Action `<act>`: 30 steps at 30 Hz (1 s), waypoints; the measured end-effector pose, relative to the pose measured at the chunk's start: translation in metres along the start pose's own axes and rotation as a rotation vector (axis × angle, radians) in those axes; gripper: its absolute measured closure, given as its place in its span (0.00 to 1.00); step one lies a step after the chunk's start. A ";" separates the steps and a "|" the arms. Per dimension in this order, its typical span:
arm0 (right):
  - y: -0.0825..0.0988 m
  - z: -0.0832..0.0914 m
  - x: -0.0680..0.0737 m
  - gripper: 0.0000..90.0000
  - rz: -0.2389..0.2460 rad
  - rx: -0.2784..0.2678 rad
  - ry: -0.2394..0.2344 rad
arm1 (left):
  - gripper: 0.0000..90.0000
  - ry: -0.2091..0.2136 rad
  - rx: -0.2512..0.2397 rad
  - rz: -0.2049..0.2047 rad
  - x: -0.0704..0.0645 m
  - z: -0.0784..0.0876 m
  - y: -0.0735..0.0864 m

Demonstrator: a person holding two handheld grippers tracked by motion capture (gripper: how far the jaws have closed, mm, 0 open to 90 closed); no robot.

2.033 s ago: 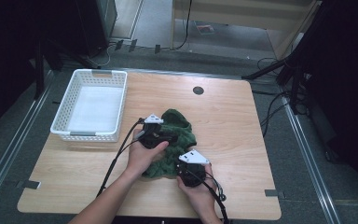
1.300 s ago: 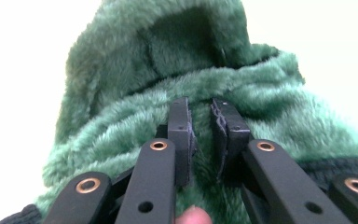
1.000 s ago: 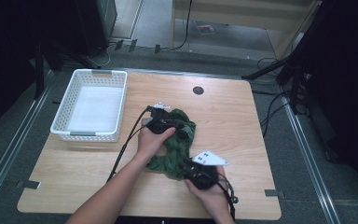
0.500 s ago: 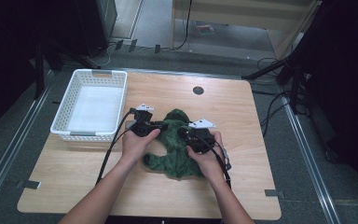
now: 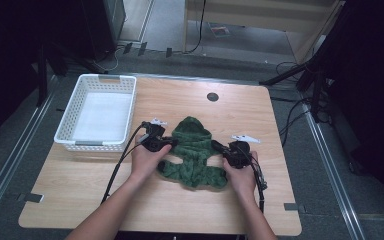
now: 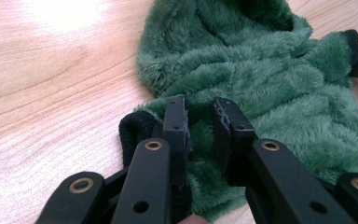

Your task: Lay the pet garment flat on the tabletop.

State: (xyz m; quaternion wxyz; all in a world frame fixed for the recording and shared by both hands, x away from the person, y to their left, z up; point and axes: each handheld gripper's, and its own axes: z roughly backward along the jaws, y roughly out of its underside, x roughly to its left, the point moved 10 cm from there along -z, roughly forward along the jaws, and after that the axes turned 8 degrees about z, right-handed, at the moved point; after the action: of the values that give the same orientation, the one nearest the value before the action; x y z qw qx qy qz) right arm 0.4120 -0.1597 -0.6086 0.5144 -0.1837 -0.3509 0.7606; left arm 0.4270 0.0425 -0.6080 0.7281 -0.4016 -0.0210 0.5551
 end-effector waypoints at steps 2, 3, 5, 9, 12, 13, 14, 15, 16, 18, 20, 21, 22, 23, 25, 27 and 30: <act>-0.004 0.006 0.001 0.86 -0.022 -0.040 -0.040 | 0.80 0.022 -0.014 -0.012 -0.005 0.003 -0.002; -0.007 0.012 -0.001 0.78 -0.019 -0.055 -0.018 | 0.75 0.043 -0.025 -0.025 -0.009 0.006 -0.003; -0.021 0.029 -0.003 0.73 -0.026 -0.143 -0.019 | 0.72 0.055 -0.045 -0.049 -0.015 0.012 -0.006; -0.057 0.065 0.019 0.78 0.016 -0.295 -0.104 | 0.73 0.071 -0.082 -0.061 -0.026 0.020 -0.012; -0.070 0.060 0.067 0.81 0.125 -0.268 -0.208 | 0.75 0.077 -0.063 -0.072 -0.032 0.014 -0.008; -0.069 0.051 0.081 0.81 0.168 -0.231 -0.204 | 0.75 0.068 -0.051 -0.076 -0.032 0.011 -0.006; -0.066 0.038 0.092 0.81 0.196 -0.179 -0.213 | 0.75 0.054 -0.039 -0.078 -0.031 0.009 -0.004; -0.062 0.024 0.099 0.81 0.209 -0.127 -0.216 | 0.74 0.038 -0.034 -0.078 -0.030 0.007 -0.002; -0.058 0.010 0.100 0.81 0.219 -0.084 -0.197 | 0.74 0.022 -0.036 -0.074 -0.028 0.007 -0.001; -0.049 -0.013 0.088 0.81 0.190 -0.007 -0.130 | 0.73 -0.003 -0.025 -0.067 -0.021 0.009 0.002; -0.040 -0.024 0.075 0.77 0.175 0.044 -0.076 | 0.73 -0.028 -0.006 -0.071 -0.014 0.008 0.005; -0.037 -0.026 0.070 0.75 0.172 0.045 -0.056 | 0.72 -0.036 0.003 -0.075 -0.010 0.006 0.007; -0.034 -0.028 0.068 0.75 0.173 0.043 -0.045 | 0.73 -0.045 0.010 -0.077 -0.007 0.004 0.008; -0.032 -0.029 0.066 0.74 0.171 0.046 -0.036 | 0.74 -0.043 0.007 -0.071 -0.006 0.002 0.008; -0.031 -0.033 0.064 0.75 0.172 0.035 -0.026 | 0.77 -0.051 -0.012 -0.053 -0.005 0.000 0.005; -0.031 -0.038 0.060 0.76 0.174 0.020 -0.003 | 0.78 -0.060 -0.023 -0.043 -0.005 -0.002 0.003; -0.036 -0.044 0.056 0.76 0.180 -0.008 0.022 | 0.80 -0.066 -0.049 -0.017 -0.002 -0.007 -0.004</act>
State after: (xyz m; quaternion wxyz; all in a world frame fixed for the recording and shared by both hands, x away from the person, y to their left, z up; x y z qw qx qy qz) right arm 0.4409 -0.0857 -0.6085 0.4472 -0.2249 -0.3302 0.8003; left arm 0.4329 0.0370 -0.6096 0.7215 -0.4007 -0.0621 0.5613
